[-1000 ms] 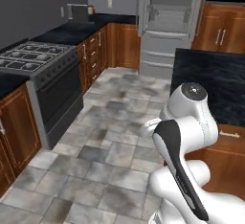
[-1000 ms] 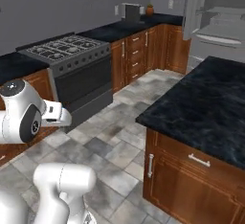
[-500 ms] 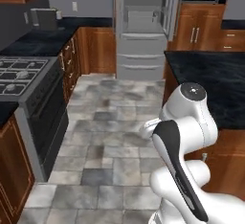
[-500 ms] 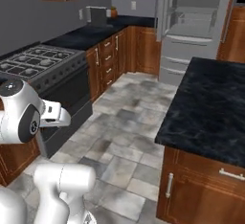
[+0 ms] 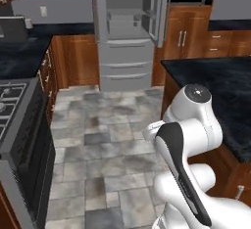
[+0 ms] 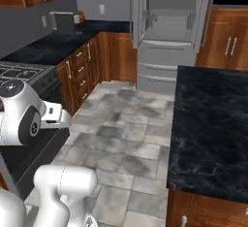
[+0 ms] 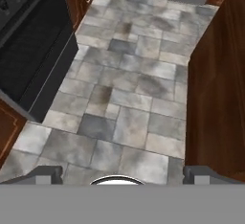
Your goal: Open the fridge, grab two sodas, and place both sodas inside the bowl with ice on the dining counter.
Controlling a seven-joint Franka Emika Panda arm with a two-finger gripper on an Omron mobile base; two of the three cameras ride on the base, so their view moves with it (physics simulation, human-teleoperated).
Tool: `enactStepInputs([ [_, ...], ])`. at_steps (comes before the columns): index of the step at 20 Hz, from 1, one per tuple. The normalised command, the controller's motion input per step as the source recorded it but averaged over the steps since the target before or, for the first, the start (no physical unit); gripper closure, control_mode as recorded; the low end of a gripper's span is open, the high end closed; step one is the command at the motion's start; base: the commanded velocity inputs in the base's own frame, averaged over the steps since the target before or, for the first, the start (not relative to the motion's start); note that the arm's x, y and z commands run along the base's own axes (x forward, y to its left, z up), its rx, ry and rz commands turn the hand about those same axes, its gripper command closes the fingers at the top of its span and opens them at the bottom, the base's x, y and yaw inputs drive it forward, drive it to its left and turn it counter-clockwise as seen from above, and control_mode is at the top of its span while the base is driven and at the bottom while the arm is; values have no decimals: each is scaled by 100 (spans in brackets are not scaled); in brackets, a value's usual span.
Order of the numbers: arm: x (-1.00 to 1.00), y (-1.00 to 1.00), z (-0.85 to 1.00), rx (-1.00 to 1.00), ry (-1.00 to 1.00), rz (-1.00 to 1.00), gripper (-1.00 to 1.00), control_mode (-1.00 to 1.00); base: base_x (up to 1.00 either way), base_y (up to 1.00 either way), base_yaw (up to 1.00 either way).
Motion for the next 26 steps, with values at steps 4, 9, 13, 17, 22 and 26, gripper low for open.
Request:
enactStepInputs([
  [4, 0, 0, 0, 0, 0, 0, -100, 100, 100, 31, -34],
  [9, 0, 0, 0, 0, 0, 0, -100, 100, 100, 38, -36],
  [13, 0, 0, 0, 0, 0, 0, -100, 100, 100, 46, -33],
  [17, 0, 0, 0, 0, 0, 0, -100, 100, 100, 44, -29],
  [22, 0, 0, 0, 0, 0, 0, -100, 100, 100, 43, -25],
  [26, 0, 0, 0, 0, 0, 0, -100, 100, 100, 41, -23],
])
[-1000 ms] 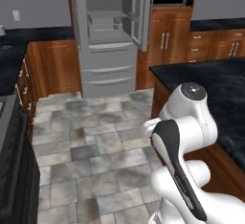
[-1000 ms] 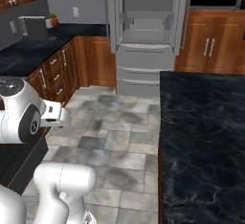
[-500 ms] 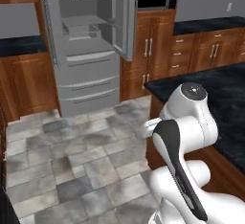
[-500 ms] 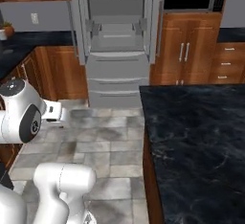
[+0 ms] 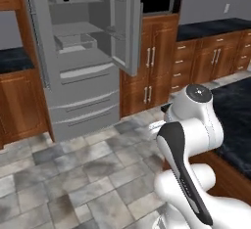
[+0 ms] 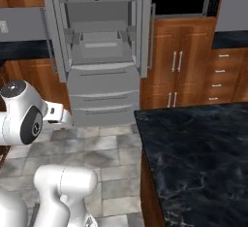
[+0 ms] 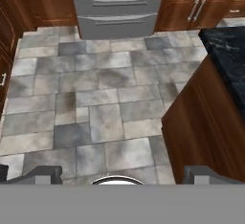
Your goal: Open the fridge, grab two sodas, and place both sodas inside the bowl with ice on the dining counter.
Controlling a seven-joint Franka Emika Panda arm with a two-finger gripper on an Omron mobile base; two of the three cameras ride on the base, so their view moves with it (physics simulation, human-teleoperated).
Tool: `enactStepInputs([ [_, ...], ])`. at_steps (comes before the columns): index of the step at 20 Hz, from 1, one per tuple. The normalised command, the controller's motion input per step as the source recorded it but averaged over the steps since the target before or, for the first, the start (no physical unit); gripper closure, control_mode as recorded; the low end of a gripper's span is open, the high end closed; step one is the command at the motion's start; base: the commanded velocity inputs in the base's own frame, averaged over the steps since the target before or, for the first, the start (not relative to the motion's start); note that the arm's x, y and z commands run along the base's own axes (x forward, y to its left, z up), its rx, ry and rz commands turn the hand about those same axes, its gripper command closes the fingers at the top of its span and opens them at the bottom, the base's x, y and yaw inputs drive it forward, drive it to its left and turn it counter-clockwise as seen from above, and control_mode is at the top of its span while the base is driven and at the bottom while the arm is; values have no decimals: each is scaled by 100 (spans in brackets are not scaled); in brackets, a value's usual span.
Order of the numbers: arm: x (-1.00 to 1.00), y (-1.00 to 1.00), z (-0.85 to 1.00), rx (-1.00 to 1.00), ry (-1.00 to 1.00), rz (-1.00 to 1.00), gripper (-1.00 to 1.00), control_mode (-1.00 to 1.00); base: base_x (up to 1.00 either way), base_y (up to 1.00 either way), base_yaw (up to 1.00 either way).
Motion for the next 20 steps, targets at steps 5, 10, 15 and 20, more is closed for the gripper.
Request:
enactStepInputs([
  [5, 0, 0, 0, 0, 0, 0, -100, 100, 100, 37, -21],
  [10, 0, 0, 0, 0, 0, 0, -100, 100, 100, 33, -21],
  [15, 0, 0, 0, 0, 0, 0, -100, 100, 100, 20, -17],
  [20, 0, 0, 0, 0, 0, 0, -100, 100, 100, 4, -11],
])
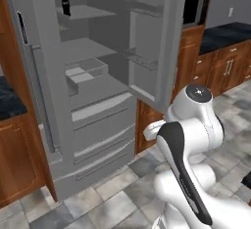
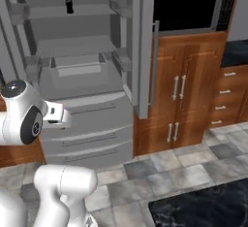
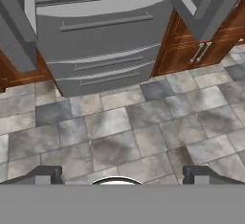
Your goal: Open the fridge, grab two sodas, and place both sodas inside the bowl with ice on the dining counter.
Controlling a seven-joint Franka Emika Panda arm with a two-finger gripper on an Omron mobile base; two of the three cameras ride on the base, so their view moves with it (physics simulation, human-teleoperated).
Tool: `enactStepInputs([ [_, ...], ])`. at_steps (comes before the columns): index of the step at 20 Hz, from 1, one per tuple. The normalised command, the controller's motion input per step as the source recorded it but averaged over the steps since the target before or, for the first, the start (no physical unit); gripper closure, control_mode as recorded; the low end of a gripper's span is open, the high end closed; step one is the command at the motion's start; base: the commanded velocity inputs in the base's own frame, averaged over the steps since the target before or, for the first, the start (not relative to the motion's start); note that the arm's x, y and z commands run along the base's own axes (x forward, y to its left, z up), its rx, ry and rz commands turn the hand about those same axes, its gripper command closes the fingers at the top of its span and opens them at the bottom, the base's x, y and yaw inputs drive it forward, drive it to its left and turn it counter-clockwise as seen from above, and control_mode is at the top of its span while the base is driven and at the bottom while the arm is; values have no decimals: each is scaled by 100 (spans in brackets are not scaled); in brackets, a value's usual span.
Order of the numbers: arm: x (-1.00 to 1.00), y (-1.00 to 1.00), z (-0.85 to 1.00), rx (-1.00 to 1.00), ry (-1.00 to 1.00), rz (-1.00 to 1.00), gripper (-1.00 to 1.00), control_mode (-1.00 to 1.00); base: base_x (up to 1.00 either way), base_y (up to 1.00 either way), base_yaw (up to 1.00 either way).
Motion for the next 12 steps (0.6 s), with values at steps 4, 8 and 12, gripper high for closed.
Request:
enactStepInputs([
  [4, 0, 0, 0, 0, 0, 0, -100, 100, 90, -18, -1],
  [8, 0, 0, 0, 0, 0, 0, -100, 100, 90, -20, 0],
  [12, 0, 0, 0, 0, 0, 0, -100, 100, 88, 2, 5],
])
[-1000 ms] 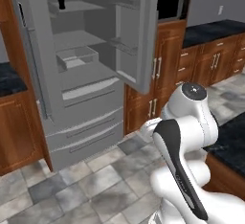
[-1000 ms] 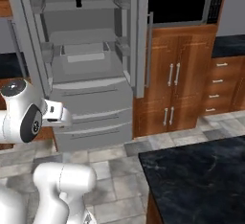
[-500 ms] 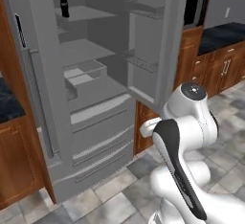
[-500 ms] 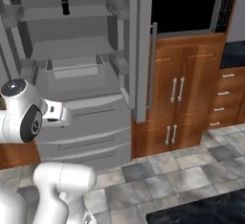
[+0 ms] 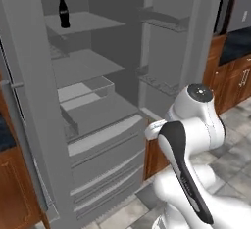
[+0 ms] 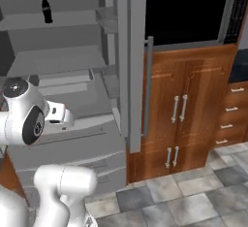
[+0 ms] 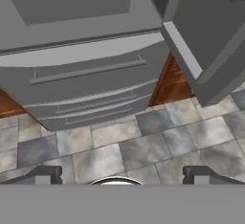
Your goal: Open the fridge, grab two sodas, and place both sodas inside the bowl with ice on the dining counter.
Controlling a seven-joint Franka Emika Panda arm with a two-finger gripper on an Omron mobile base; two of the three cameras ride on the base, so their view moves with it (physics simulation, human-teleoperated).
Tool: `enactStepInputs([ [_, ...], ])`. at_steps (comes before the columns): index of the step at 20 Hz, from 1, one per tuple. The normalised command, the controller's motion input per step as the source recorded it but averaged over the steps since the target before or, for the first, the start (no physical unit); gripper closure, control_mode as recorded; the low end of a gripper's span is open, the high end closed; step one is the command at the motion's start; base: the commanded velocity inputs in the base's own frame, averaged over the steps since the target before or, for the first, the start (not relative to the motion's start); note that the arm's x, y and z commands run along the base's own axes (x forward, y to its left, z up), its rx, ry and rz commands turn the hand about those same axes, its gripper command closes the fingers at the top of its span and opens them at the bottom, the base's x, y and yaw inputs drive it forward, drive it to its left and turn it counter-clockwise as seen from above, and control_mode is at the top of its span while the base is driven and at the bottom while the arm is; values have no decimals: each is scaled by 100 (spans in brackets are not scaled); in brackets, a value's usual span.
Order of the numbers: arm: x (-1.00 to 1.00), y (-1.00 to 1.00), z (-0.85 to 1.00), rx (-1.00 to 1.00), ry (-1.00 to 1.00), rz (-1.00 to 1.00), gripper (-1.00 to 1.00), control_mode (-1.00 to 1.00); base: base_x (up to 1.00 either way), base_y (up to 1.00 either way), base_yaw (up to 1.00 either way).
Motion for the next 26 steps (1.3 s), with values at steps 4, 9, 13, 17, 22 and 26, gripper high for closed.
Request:
enactStepInputs([
  [4, 0, 0, 0, 0, 0, 0, -100, 100, 96, 2, 25],
  [9, 0, 0, 0, 0, 0, 0, -100, 100, 90, 0, 33],
  [13, 0, 0, 0, 0, 0, 0, -100, 100, 94, 0, 35],
  [17, 34, 0, 0, 3, -6, 16, -100, -100, 46, 0, 17],
  [22, 43, 13, 42, 4, -37, 19, -100, -100, 0, 0, 0],
  [26, 24, 28, 83, 0, -42, 4, -100, -100, 0, 0, 0],
])
